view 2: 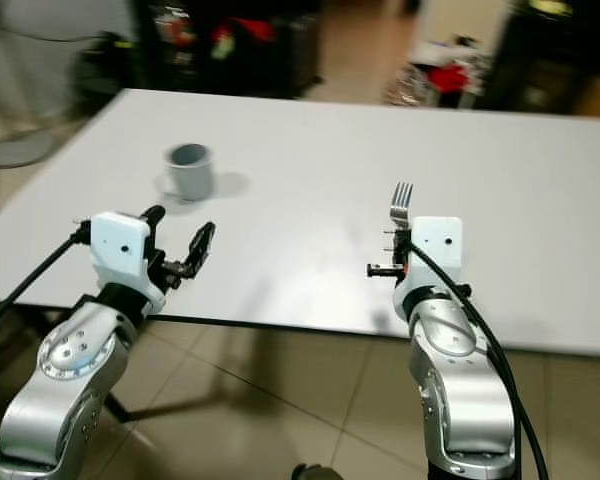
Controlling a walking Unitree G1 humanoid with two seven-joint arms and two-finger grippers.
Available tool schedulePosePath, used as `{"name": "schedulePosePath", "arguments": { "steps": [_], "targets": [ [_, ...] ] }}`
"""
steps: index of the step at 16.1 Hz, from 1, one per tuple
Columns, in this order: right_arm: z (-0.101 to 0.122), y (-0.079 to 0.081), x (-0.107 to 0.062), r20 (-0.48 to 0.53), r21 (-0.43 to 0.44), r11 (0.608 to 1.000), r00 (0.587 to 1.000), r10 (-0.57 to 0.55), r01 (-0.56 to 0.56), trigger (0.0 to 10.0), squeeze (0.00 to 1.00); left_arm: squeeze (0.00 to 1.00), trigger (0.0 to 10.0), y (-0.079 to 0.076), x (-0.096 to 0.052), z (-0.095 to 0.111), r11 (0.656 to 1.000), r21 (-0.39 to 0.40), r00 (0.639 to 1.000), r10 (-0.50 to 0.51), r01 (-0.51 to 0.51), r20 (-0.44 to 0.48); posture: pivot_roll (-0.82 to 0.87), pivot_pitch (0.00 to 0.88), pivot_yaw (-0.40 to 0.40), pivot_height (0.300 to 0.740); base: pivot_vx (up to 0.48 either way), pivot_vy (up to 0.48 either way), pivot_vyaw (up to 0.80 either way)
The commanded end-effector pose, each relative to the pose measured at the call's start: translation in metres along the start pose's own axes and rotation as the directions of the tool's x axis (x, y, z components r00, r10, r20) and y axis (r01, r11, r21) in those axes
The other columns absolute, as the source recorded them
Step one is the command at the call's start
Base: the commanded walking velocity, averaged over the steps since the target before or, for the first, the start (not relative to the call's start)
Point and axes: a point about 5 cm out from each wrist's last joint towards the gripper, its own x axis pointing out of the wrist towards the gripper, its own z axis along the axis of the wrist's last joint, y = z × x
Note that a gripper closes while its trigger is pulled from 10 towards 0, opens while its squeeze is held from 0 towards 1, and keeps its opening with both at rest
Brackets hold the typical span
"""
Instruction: Setting the table
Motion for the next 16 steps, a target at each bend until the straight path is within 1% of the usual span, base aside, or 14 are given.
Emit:
{"name": "schedulePosePath", "arguments": {
  "steps": [1, 7, 9, 10, 13, 16],
  "targets": [
    [0.001, 0.005, 0.001, -0.002, 0.004, 1.000, 1.000, 0.016, -0.016, 10.0, 0.00, 0.00, 10.0, 0.005, 0.000, -0.001, 1.000, 0.011, 1.000, 0.007, -0.007, -0.010, -0.14, 0.000, 0.020, 0.740, 0.000, 0.289, -0.76],
    [0.000, 0.008, 0.000, -0.010, 0.018, 1.000, 1.000, 0.014, -0.014, 10.0, 0.00, 0.00, 10.0, 0.006, 0.000, 0.001, 1.000, 0.021, 1.000, -0.013, 0.013, -0.014, -0.13, 0.000, 0.028, 0.740, 0.000, 0.288, -0.76],
    [0.001, 0.010, 0.002, -0.007, 0.015, 0.999, 0.999, 0.031, -0.031, 10.0, 0.00, 0.00, 10.0, 0.008, 0.000, 0.001, 1.000, 0.024, 1.000, -0.009, 0.009, -0.019, -0.13, 0.000, 0.026, 0.740, 0.000, 0.291, -0.61],
    [0.002, 0.011, 0.003, -0.001, 0.010, 0.999, 0.999, 0.044, -0.044, 10.0, 0.00, 0.00, 10.0, 0.009, -0.001, 0.000, 1.000, 0.023, 1.000, -0.002, 0.002, -0.026, -0.12, 0.000, 0.023, 0.740, 0.000, 0.000, 0.00],
    [0.005, 0.015, 0.007, 0.010, 0.038, 0.996, 0.997, 0.075, -0.075, 10.0, 0.00, 0.00, 10.0, 0.015, -0.003, -0.001, 0.999, 0.007, 0.998, 0.037, -0.037, -0.044, -0.11, 0.000, 0.019, 0.740, 0.000, 0.000, 0.00],
    [0.006, 0.021, 0.009, 0.013, 0.020, 0.994, 0.994, 0.107, -0.107, 10.0, 0.00, 0.00, 10.0, 0.016, -0.002, 0.000, 1.000, 0.023, 0.999, 0.017, -0.016, -0.031, -0.11, 0.000, 0.017, 0.740, 0.000, 0.000, 0.00]
  ]
}}
